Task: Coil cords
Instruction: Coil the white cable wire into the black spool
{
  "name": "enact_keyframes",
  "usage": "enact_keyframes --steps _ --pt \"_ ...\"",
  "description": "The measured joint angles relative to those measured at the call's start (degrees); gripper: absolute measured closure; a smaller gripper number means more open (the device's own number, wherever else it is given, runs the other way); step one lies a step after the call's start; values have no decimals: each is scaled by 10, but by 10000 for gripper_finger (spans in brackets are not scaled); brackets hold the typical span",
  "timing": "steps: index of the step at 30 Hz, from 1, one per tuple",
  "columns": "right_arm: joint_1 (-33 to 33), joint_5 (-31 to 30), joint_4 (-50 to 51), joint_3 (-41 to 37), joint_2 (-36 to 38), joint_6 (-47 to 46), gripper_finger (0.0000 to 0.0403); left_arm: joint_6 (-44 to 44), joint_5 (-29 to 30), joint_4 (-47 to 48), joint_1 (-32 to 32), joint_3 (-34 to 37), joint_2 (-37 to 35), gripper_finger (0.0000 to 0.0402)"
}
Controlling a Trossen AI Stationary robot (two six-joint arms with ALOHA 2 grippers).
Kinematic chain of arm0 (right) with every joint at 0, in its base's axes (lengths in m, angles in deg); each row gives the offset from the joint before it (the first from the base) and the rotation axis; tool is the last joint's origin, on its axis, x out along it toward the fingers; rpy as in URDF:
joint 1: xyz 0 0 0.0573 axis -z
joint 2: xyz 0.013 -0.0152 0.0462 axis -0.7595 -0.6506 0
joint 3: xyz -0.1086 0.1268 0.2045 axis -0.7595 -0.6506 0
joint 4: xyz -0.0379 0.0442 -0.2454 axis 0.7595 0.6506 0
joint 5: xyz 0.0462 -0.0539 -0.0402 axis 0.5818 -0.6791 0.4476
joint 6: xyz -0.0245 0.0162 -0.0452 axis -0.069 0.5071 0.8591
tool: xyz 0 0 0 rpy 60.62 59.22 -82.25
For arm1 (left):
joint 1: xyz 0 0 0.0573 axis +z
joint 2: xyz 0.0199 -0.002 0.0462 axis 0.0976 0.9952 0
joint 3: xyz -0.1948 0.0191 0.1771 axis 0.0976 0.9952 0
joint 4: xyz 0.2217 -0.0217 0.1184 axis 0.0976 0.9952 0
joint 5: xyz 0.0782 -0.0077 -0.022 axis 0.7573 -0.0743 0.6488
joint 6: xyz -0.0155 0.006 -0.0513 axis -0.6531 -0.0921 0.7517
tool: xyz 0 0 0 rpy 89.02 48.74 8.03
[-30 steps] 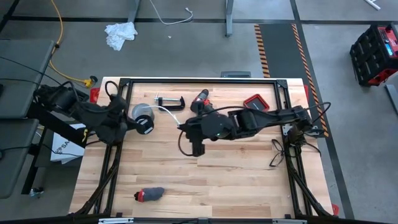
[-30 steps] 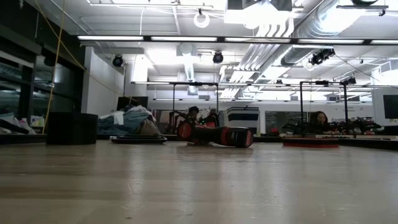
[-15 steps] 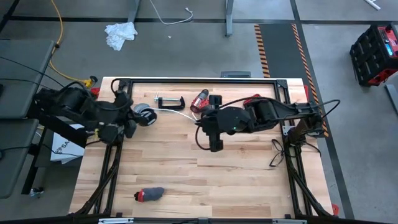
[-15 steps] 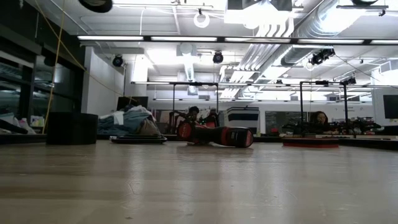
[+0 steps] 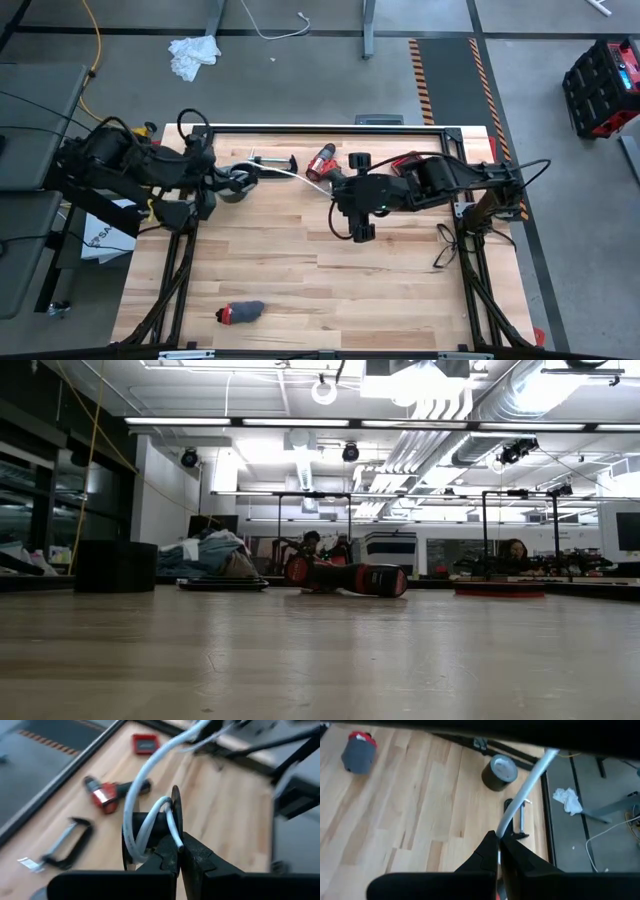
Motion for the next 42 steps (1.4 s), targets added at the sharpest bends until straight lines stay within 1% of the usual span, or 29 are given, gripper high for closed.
enact_keyframes --steps 4,6,8,12,17,20,23,27,30,33,35,39,42 --pt "1 -3 8 0 11 -28 403 -11 20 80 1 -32 18 401" --pt "1 -6 12 0 11 -42 403 -12 46 94 3 -40 23 401" --pt "1 -16 19 0 10 -51 403 -31 62 87 3 -46 24 401" --pt "1 -36 32 0 9 -75 403 -68 58 80 3 -71 29 402" --pt "2 -56 53 0 7 -110 403 -70 41 79 3 -114 28 401" --pt "4 -61 53 0 5 -129 403 -71 40 60 2 -136 28 401" --pt "6 -65 51 0 -3 -147 403 -88 40 12 2 -141 21 401" --pt "9 -73 39 0 -28 -165 403 -105 62 -57 2 -138 5 401" --pt "10 -73 16 0 -55 -171 403 -119 66 -120 2 -102 -16 401" --pt "9 -68 -14 0 -84 -166 403 -119 66 -219 2 -28 -44 401" --pt "10 -58 -35 0 -102 -161 403 -119 60 -299 2 35 -63 401" --pt "13 -40 -94 0 -138 -134 403 -113 53 -505 2 164 -90 401" --pt "13 -31 -141 0 -153 -116 403 -68 45 -632 2 228 -103 401"
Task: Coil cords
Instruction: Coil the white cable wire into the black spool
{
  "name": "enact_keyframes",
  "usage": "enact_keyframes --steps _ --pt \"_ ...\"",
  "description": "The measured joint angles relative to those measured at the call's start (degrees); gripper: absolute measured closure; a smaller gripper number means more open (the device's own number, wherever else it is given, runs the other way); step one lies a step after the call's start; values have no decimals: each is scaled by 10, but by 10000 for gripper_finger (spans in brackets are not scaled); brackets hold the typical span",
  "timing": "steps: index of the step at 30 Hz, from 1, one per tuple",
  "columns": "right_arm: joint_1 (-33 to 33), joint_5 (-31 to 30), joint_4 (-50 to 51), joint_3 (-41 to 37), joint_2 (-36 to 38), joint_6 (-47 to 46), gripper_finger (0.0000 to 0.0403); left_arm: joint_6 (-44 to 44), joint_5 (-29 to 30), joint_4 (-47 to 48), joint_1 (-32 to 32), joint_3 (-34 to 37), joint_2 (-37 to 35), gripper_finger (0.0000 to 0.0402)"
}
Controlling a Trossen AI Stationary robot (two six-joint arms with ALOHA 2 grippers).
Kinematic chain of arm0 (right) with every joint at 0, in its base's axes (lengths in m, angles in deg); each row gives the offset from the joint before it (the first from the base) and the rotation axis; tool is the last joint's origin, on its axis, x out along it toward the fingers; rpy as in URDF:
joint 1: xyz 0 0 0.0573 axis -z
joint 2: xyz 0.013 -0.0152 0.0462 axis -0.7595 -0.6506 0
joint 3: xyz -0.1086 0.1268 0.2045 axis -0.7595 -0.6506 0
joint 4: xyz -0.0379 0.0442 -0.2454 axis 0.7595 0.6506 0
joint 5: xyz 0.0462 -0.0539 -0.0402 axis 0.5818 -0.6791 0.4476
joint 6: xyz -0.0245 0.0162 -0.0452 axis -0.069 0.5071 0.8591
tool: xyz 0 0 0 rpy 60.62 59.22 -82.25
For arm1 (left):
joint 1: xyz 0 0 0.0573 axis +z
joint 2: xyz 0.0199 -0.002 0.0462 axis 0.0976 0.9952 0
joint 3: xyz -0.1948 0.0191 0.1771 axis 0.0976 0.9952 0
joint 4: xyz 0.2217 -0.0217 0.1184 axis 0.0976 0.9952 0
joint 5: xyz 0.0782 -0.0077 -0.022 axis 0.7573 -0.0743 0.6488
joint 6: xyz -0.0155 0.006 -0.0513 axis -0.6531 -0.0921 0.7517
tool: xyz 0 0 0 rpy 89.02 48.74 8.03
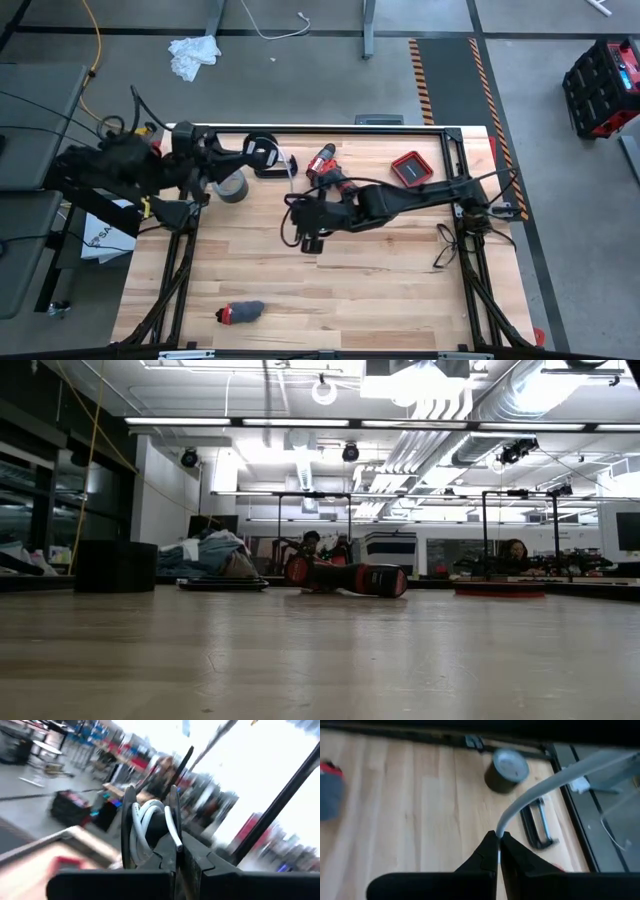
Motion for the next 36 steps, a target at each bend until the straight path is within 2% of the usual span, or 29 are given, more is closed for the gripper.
enact_keyframes --steps 3,8,11,16,22,27,30,36 --pt "0 8 -45 0 -5 3 403 53 7 -68 0 36 -2 401" --pt "0 18 -134 0 -22 25 403 144 57 -164 0 70 17 401" --pt "2 21 -164 0 -36 28 403 166 71 -216 0 76 29 401" --pt "4 28 -239 0 -67 68 403 93 110 -238 0 77 35 401" --pt "-2 59 -243 0 -71 64 403 -4 191 -192 1 77 36 401" --pt "-4 77 -256 1 -77 53 397 -45 195 -193 13 77 38 401" --pt "-4 79 -254 0 -82 62 373 -59 195 -189 16 77 37 401" --pt "-5 86 -252 0 -82 63 295 -83 193 -199 30 89 36 401"
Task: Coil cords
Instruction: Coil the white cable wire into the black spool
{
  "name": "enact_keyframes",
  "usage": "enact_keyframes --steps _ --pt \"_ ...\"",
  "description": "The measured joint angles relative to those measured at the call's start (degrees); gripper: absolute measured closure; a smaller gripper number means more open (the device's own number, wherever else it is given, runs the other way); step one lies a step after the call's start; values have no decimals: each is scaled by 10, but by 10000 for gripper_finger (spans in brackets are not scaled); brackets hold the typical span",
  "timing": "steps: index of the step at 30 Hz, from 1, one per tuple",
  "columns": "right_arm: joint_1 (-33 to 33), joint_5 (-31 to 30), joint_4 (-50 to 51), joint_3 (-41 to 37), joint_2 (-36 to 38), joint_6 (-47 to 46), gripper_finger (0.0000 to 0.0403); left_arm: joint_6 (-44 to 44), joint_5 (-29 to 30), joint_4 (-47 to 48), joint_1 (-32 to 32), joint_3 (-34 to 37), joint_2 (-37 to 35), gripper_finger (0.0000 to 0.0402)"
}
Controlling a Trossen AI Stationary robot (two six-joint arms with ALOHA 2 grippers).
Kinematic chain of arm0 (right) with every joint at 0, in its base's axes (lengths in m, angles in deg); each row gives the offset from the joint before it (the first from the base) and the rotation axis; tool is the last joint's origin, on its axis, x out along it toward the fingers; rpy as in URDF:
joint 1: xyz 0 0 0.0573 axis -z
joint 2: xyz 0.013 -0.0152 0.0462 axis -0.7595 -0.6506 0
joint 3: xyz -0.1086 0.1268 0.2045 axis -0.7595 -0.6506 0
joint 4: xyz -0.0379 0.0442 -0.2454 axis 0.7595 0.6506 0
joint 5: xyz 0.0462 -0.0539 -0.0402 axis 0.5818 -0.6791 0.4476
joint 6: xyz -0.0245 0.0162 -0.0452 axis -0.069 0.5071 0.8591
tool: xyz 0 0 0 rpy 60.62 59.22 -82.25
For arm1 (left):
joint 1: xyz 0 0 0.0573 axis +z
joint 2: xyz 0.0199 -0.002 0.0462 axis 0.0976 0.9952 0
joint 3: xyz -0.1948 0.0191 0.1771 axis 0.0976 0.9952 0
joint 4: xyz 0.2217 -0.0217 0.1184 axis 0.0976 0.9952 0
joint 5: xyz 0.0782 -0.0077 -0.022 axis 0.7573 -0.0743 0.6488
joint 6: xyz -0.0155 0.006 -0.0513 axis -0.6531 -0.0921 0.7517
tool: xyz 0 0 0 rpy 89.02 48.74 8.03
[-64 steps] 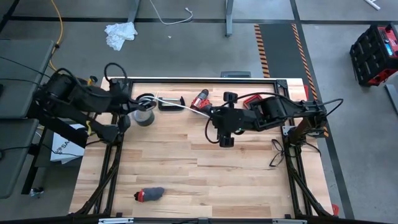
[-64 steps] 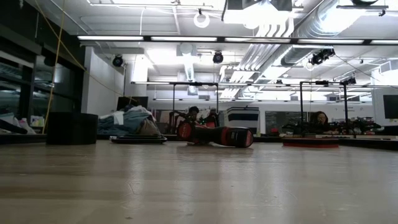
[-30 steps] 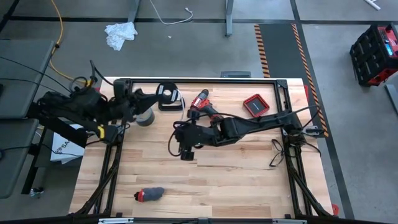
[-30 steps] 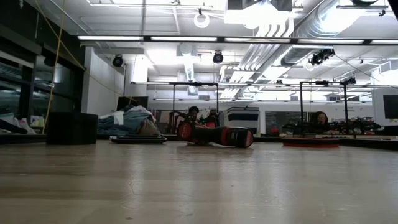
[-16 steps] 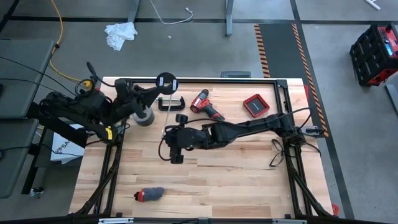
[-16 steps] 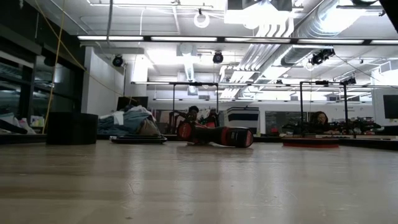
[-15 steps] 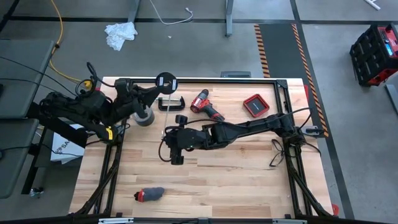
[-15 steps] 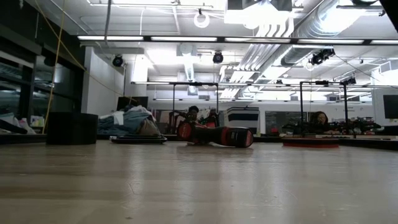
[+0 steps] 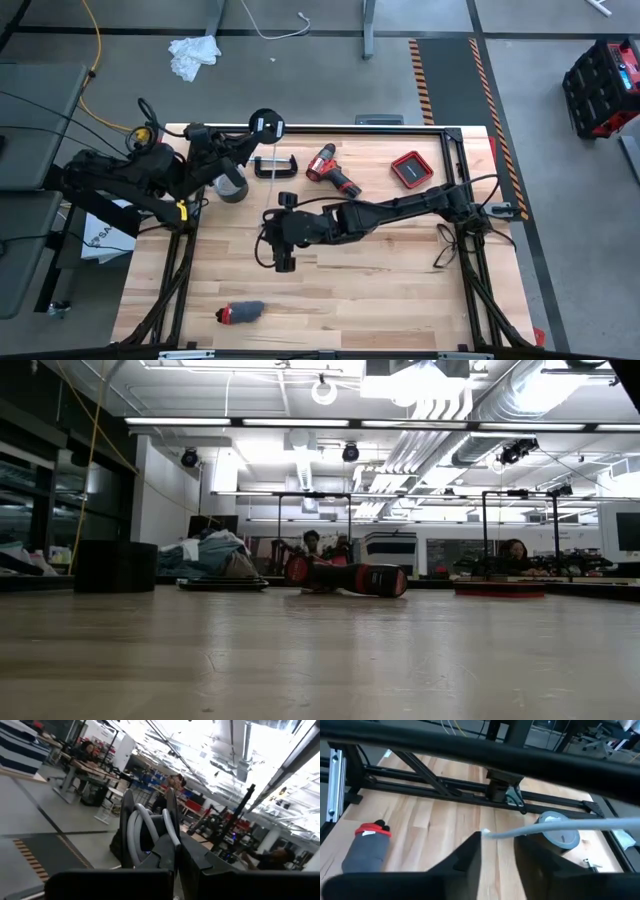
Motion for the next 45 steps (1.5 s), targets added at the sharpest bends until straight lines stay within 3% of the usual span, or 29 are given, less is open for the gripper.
enact_keyframes --steps 6,15,20,24,31,39,45 --pt "-1 -20 28 0 1 -2 250 -31 -46 -68 41 43 -1 401" --pt "-8 -29 87 0 15 -58 247 -30 -153 -89 132 114 -55 401" --pt "-1 -29 89 0 13 -126 247 -21 -278 -84 197 149 -114 401" --pt "6 -31 92 0 6 -225 247 14 -423 -79 265 166 -159 401" --pt "11 -35 100 0 6 -318 247 101 -674 1 388 168 -197 401" --pt "-8 -41 99 0 62 -350 247 131 -784 -6 472 168 -175 401" --pt "-18 -153 192 0 112 -310 247 206 -858 -152 482 168 -103 401"
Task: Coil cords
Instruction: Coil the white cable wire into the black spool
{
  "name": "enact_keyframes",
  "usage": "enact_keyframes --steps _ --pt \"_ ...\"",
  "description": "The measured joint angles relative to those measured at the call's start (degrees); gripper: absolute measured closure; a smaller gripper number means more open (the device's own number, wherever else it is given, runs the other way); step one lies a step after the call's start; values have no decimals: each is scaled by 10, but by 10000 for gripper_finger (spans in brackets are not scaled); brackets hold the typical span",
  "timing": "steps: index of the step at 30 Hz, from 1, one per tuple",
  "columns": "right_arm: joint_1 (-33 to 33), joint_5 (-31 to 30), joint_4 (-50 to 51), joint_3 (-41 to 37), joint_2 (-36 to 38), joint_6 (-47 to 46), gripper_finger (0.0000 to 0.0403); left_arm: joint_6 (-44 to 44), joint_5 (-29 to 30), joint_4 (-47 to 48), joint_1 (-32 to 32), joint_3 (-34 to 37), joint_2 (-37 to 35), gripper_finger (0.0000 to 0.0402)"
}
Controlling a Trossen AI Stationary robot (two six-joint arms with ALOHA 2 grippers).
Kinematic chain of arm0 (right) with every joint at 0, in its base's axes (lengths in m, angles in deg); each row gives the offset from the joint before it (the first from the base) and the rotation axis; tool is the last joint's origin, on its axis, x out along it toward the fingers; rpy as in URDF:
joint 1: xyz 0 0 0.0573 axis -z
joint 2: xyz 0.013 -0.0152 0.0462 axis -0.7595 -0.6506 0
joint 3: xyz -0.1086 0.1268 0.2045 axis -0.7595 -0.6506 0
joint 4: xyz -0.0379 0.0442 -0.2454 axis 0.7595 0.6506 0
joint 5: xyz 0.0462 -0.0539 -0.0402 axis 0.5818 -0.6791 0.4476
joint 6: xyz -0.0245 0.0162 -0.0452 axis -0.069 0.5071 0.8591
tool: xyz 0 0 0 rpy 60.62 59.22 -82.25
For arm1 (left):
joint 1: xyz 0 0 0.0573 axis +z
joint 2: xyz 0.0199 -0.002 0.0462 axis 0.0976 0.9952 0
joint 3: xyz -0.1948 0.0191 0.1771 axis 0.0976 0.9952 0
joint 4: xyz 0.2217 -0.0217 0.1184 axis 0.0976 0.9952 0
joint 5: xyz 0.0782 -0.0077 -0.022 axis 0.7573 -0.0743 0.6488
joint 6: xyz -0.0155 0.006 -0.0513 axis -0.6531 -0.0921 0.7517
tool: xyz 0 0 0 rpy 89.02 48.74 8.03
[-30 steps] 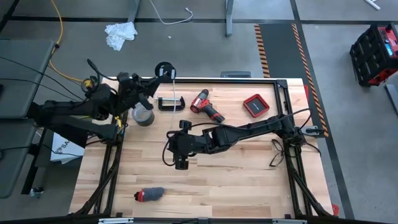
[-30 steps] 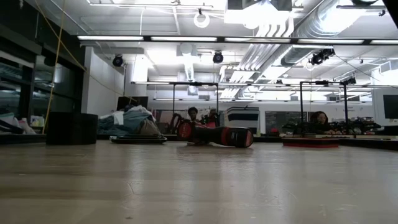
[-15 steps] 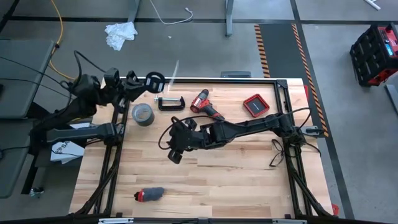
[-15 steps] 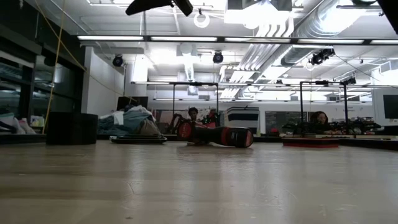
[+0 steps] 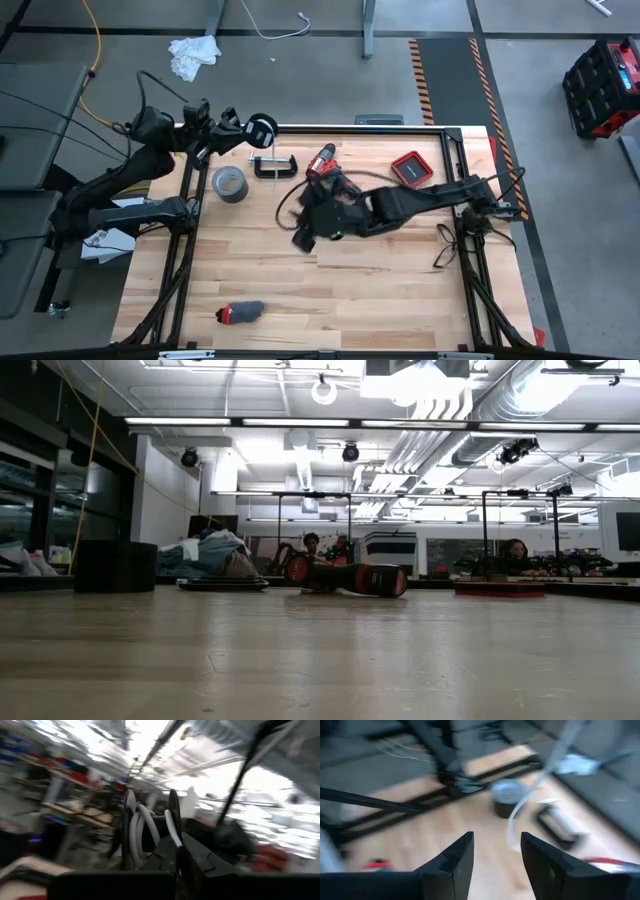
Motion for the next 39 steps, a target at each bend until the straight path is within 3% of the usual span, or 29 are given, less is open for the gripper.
enact_keyframes --steps 4,8,12,16,24,30,39 --pt "25 -23 71 0 17 31 247 78 -52 -93 -1 0 37 402" --pt "60 5 74 0 22 116 247 123 -79 -143 -1 0 46 401" --pt "100 107 13 0 22 218 247 148 -86 -145 -1 0 35 401" --pt "131 231 -75 0 22 295 247 161 -55 -145 -1 0 10 402" --pt "169 399 -210 0 8 304 247 159 8 -144 0 0 -23 401" --pt "191 420 -313 0 -20 289 247 161 16 -160 -1 -22 -21 401" --pt "222 440 -333 0 -20 310 247 175 7 -158 -1 -82 -24 401"
